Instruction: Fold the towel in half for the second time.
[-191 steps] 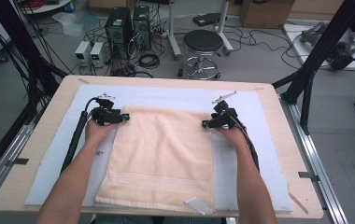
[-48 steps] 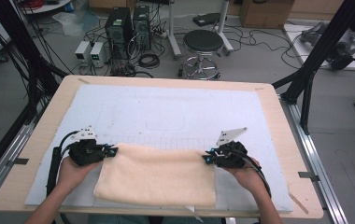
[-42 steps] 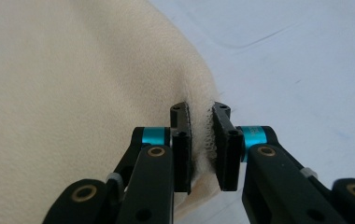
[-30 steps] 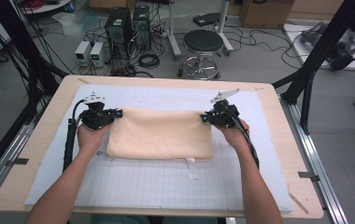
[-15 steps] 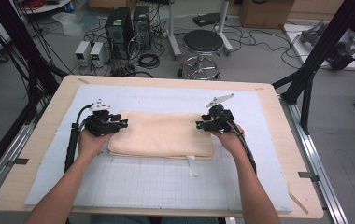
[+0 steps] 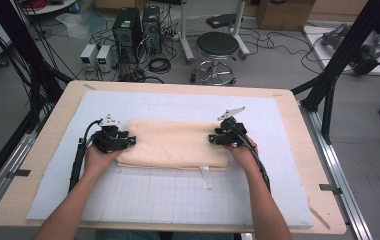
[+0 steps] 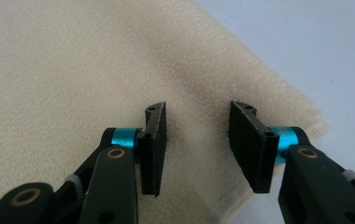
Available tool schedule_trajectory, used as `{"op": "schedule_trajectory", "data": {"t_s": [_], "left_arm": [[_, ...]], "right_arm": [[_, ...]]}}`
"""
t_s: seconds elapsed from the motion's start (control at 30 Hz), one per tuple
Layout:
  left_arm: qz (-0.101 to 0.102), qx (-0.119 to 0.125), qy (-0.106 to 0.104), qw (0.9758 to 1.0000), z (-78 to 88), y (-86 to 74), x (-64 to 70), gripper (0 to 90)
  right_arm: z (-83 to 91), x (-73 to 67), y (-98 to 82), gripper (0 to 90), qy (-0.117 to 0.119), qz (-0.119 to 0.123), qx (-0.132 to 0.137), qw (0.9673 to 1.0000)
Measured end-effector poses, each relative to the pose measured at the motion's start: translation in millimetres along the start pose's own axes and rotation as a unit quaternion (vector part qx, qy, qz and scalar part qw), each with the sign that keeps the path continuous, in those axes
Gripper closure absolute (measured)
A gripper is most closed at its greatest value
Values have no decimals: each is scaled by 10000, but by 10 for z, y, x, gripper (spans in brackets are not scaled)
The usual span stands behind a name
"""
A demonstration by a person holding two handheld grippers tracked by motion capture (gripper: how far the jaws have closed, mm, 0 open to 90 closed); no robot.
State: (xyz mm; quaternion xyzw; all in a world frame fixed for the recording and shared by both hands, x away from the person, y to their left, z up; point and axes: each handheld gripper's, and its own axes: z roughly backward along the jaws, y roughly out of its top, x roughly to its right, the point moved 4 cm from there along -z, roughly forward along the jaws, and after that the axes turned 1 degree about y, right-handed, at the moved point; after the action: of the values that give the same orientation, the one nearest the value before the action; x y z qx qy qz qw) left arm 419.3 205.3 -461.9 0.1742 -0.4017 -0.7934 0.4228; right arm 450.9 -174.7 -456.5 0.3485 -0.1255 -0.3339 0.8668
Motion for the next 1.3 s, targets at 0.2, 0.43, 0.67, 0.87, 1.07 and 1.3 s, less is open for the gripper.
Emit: {"op": "schedule_trajectory", "data": {"t_s": [0.2, 0.43, 0.67, 0.87, 1.07, 1.3], "left_arm": [[-19, 247, -31, 9997, 105, 52, 42, 527], [12, 563, -189, 9982, 289, 113, 120, 440], [-43, 685, -397, 9969, 472, 92, 186, 291], [-121, 631, -485, 9968, 613, 24, 255, 169], [-118, 651, -482, 9966, 699, -49, 284, 103], [-104, 748, -466, 9961, 784, -92, 305, 74]], "right_arm": [[94, -54, 35, 451, 30, -21, 132, 9999], [292, -136, 133, 360, 157, -88, 583, 9981], [485, -182, 143, 218, 239, -227, 892, 9955], [578, -268, 50, 188, 107, -16, 1038, 9945], [662, -347, -16, 128, 236, -69, 1070, 9940], [721, -426, 6, 124, 135, 81, 1083, 9940]]}}
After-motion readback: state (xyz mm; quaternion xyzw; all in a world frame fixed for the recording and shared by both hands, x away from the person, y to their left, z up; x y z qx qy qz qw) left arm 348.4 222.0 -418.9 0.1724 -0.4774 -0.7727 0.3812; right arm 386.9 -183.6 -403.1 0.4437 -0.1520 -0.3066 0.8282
